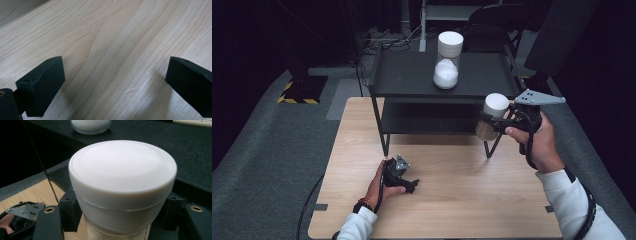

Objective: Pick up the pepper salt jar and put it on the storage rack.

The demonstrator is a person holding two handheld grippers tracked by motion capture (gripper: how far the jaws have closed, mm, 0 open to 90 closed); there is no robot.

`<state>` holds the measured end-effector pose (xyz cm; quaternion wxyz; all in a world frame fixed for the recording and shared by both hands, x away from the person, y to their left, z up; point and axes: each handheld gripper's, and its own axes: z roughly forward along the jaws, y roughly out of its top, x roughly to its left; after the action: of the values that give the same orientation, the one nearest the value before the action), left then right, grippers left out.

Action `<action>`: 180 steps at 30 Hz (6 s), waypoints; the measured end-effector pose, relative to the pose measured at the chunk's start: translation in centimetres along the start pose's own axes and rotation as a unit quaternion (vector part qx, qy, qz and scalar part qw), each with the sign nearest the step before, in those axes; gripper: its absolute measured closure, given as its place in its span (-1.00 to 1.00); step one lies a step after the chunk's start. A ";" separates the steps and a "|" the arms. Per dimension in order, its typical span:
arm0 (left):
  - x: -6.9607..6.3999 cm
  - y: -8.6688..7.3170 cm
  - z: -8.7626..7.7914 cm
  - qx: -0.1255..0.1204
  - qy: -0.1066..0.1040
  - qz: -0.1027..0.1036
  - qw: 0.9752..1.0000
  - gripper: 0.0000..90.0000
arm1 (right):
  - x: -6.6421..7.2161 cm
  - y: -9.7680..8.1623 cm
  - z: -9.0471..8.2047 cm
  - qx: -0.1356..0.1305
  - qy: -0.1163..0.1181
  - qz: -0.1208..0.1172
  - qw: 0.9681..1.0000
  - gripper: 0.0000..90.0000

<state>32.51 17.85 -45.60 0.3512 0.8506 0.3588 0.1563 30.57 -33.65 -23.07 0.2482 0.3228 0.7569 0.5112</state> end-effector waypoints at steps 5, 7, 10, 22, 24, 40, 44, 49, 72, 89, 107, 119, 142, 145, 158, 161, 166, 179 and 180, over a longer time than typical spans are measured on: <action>0.0 0.0 0.0 0.000 0.000 -0.001 1.000 -0.95 | 0.0 1.2 -0.4 -0.007 0.002 -0.002 1.000 -0.25; 0.0 0.0 0.0 -0.001 0.000 0.000 1.000 -0.95 | 0.0 1.7 -0.4 -0.008 0.007 -0.004 1.000 -0.25; 0.0 0.0 0.0 -0.001 -0.001 -0.001 1.000 -0.95 | 0.0 2.4 -0.7 -0.014 0.007 -0.007 1.000 -0.25; 0.0 0.0 0.0 -0.001 -0.001 -0.001 1.000 -0.95 | 0.1 5.0 -1.1 -0.040 0.007 -0.014 0.999 -0.25; 0.0 0.0 0.0 -0.001 -0.001 -0.001 1.000 -0.95 | 0.0 5.4 -1.0 -0.042 0.007 -0.013 0.999 -0.25; 0.0 0.0 0.0 -0.001 -0.001 -0.001 1.000 -0.95 | -0.1 7.4 -0.5 -0.061 0.013 -0.011 0.998 -0.25; 0.0 0.0 0.0 -0.001 -0.001 -0.002 1.000 -0.95 | -0.1 7.7 -0.4 -0.068 0.013 -0.011 0.998 -0.25; 0.0 0.0 0.0 -0.001 -0.001 -0.001 1.000 -0.95 | -0.4 8.0 0.0 -0.077 0.006 -0.005 0.997 -0.25; 0.0 0.0 0.0 0.000 -0.001 0.000 1.000 -0.95 | -1.4 9.4 4.3 -0.084 -0.024 0.011 0.996 -0.25; 0.0 0.0 0.0 0.000 -0.001 0.000 1.000 -0.95 | -2.1 9.1 5.1 -0.085 -0.026 0.026 0.996 -0.26; 0.0 0.0 0.0 0.000 -0.001 0.000 1.000 -0.95 | -1.4 9.0 5.1 -0.077 -0.037 0.007 0.996 -0.59; 0.0 0.0 0.0 0.000 0.000 0.001 1.000 -0.95 | 0.0 7.9 3.4 -0.078 -0.056 -0.033 0.995 -0.95; 0.0 0.0 0.0 0.001 -0.001 0.001 1.000 -0.95 | 1.4 2.1 0.0 -0.071 -0.065 -0.050 0.994 -0.99; 0.0 0.0 0.0 0.000 0.000 0.001 1.000 -0.95 | 1.4 1.3 -0.1 -0.069 -0.067 -0.055 0.994 -0.99; 0.0 0.0 0.0 0.001 0.000 0.002 1.000 -0.95 | 1.6 -2.2 -0.9 -0.060 -0.062 -0.062 0.994 -0.99; 0.0 0.0 0.0 0.001 0.000 0.001 1.000 -0.95 | 1.6 -3.4 -0.8 -0.054 -0.060 -0.058 0.995 -0.99; 0.0 0.0 0.0 0.001 0.000 0.001 1.000 -0.95 | 1.2 -5.4 -0.2 -0.044 -0.053 -0.048 0.996 -0.99; 0.0 0.0 0.0 0.001 0.000 0.001 1.000 -0.95 | 1.6 -8.1 0.5 -0.012 -0.045 -0.063 0.997 -0.99; 0.0 0.0 0.0 0.001 0.000 0.001 1.000 -0.95 | 1.7 -8.4 0.6 -0.010 -0.045 -0.063 0.997 -0.99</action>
<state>32.54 17.86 -45.58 0.3506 0.8512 0.3581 0.1561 27.90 -34.31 -31.17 0.3167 0.2945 0.7587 0.4871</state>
